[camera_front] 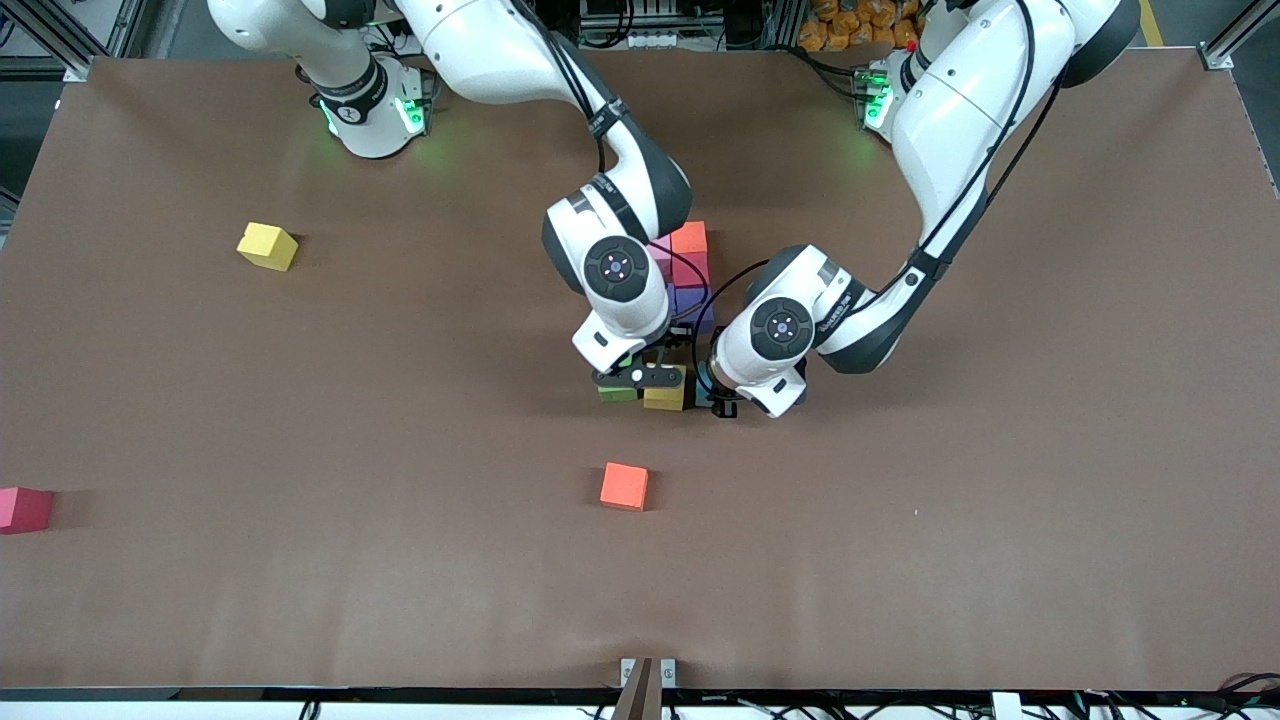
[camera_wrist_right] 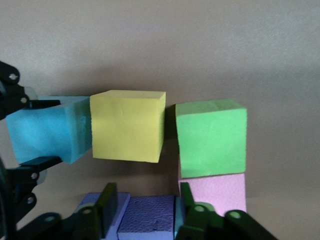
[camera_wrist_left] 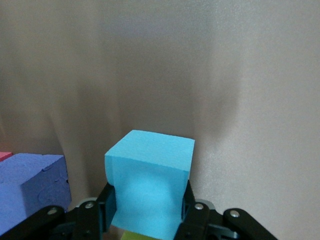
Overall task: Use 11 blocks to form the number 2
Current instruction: 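Withdraw the right gripper while the left gripper brings cyan beside yellow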
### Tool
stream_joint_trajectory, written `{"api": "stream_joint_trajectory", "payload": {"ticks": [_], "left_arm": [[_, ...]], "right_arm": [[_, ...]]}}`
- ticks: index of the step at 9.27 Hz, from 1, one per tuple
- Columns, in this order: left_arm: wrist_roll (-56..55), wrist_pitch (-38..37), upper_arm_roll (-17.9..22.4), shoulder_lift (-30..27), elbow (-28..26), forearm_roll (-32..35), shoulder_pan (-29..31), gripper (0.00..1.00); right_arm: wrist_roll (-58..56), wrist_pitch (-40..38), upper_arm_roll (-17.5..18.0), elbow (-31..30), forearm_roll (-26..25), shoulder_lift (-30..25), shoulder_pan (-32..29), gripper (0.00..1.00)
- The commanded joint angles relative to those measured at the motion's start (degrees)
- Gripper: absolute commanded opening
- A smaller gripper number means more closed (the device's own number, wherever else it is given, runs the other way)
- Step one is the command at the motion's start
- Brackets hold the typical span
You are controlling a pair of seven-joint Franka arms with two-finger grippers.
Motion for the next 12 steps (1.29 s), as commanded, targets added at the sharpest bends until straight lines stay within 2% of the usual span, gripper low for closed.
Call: {"api": "stream_joint_trajectory", "payload": {"ticks": [1,2,3,6,8,12], "left_arm": [[-2.7,-1.2,0.8,1.1,1.2,-0.7,-0.3,0.00],[-3.4,-1.2,0.8,1.1,1.3,-0.8,-0.3,0.00],[-4.0,-1.2,0.8,1.0,1.3,-0.9,-0.3,0.00],[-6.0,-1.1,0.8,1.5,2.5,-0.9,-1.1,0.00],[-6.4,-1.1,0.8,2.1,3.4,-0.9,-1.8,0.00],[-7.3,-1.1,0.8,2.8,5.2,-0.9,-3.8,0.00]], "right_arm": [[-6.1,-7.0,0.0,2.9,-0.5,-1.5,-4.9,0.92],[-10.9,-10.3,-2.7,3.7,-0.6,-1.6,-5.7,0.96],[-15.8,-13.3,-7.2,3.8,-0.6,-1.7,-5.3,1.00],[-30.5,-20.3,-16.7,3.8,-0.7,-2.8,-5.1,1.00],[-36.2,-20.6,-23.1,3.8,-1.8,-2.8,-4.2,1.00],[-45.2,-24.3,-31.9,3.8,-1.3,-2.8,-4.4,1.00]]}}
